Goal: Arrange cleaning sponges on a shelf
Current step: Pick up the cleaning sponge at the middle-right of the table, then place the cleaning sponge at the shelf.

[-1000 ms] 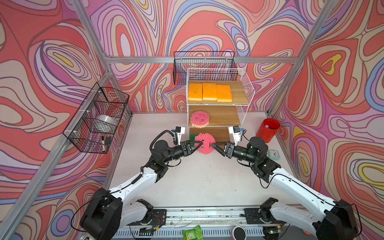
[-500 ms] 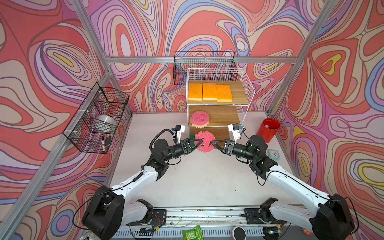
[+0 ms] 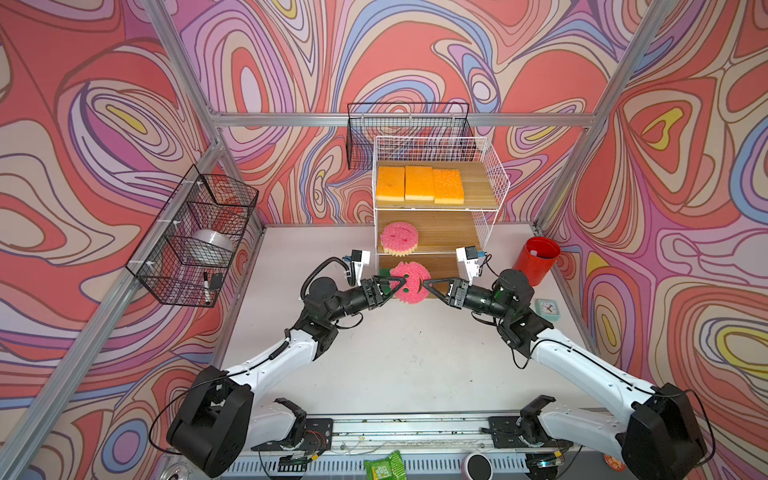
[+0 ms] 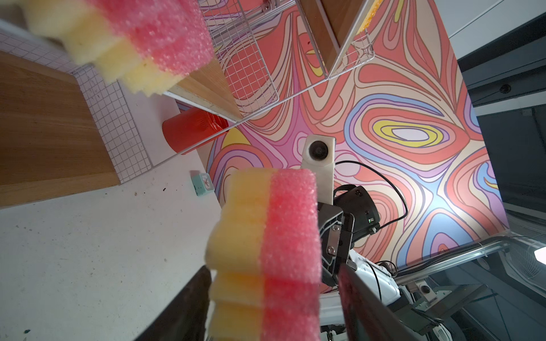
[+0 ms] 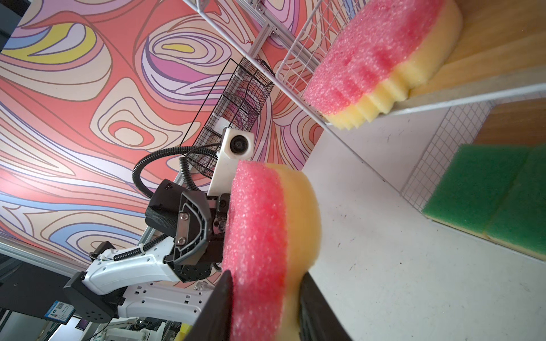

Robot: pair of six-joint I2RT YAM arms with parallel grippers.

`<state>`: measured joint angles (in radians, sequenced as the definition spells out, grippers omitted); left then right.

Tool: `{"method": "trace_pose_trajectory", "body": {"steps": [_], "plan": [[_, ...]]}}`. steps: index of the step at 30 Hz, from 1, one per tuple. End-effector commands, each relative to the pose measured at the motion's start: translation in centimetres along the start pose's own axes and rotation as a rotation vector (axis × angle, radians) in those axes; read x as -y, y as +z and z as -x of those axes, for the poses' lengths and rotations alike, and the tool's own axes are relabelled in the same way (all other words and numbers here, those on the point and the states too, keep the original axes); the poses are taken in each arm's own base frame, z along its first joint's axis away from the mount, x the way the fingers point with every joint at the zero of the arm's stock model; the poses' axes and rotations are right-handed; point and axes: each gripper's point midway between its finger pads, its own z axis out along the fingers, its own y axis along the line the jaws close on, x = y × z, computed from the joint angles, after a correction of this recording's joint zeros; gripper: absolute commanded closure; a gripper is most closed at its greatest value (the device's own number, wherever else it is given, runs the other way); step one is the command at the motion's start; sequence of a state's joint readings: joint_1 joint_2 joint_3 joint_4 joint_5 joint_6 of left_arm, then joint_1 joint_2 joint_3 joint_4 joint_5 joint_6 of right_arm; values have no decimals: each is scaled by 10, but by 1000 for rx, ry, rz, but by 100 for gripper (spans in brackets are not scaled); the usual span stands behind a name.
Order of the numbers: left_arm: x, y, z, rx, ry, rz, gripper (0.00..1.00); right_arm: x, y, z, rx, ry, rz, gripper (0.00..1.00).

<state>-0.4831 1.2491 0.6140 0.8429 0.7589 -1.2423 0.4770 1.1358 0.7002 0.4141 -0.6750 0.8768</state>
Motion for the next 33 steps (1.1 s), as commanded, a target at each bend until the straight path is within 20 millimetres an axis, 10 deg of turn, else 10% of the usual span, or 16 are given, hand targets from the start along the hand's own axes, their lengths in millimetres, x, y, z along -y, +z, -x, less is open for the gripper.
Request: {"method": "trace_pose_trajectory", "body": {"steps": [1,9,20,33], "plan": [[11,0,9,23,43,-30,16,5,-2,1,18,-2,-10,65],[-1,-15,16,83,62,53,0,13,-8,11,57,30,-48,64],[-22,-73,21,253,202,405,0,7,-40,42,297,103,-79,64],[-28,-85,11,244,223,440,0,12,-79,68,575,212,-112,63]]}}
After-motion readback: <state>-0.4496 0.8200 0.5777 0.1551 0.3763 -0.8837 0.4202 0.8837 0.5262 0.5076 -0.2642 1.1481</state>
